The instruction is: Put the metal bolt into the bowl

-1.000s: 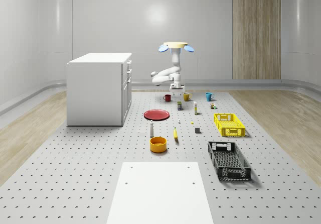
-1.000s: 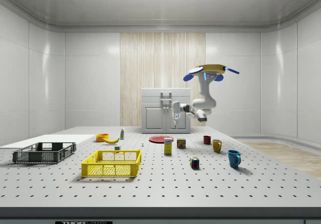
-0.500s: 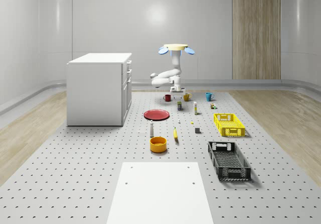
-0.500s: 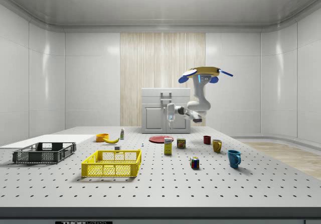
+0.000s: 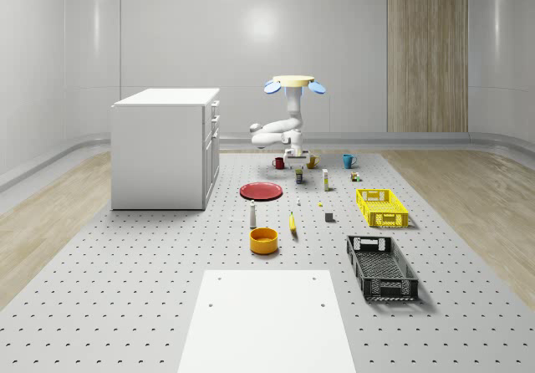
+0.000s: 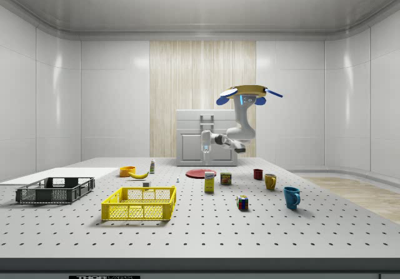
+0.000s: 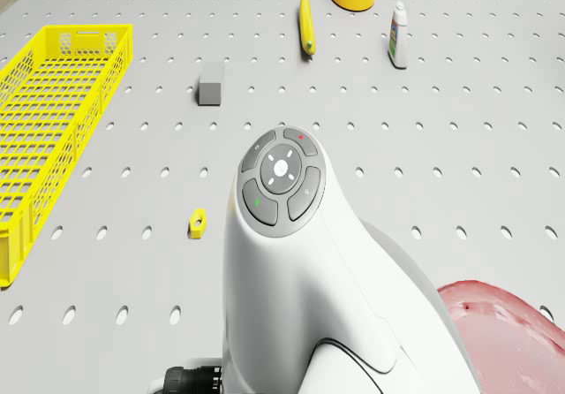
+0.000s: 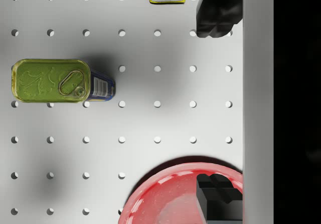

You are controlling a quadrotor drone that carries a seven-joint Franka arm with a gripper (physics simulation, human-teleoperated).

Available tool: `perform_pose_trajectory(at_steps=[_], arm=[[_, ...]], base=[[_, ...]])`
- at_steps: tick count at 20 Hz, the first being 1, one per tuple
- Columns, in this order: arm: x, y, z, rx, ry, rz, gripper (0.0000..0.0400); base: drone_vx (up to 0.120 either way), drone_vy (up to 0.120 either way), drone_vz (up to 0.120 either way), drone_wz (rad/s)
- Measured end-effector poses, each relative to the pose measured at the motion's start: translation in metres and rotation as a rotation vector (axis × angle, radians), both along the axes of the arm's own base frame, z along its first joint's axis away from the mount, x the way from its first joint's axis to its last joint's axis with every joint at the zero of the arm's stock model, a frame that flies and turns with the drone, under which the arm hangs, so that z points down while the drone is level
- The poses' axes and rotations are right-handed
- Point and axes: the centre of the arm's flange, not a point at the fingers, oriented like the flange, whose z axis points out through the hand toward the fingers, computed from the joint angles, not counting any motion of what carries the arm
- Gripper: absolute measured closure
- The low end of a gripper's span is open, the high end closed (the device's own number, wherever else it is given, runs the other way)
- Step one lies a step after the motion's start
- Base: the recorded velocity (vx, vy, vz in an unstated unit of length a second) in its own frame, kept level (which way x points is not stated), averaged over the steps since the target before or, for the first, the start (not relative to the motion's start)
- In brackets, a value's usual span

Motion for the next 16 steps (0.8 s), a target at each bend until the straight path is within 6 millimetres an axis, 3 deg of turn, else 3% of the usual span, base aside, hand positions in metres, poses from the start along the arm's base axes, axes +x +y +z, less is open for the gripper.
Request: perform_pose_trajectory(at_steps=[16], arm=[[0.0000,0.0000,0.0000,0.000,0.000,0.000,0.0000]], base=[[0.120,0.000,-0.002,0.000]])
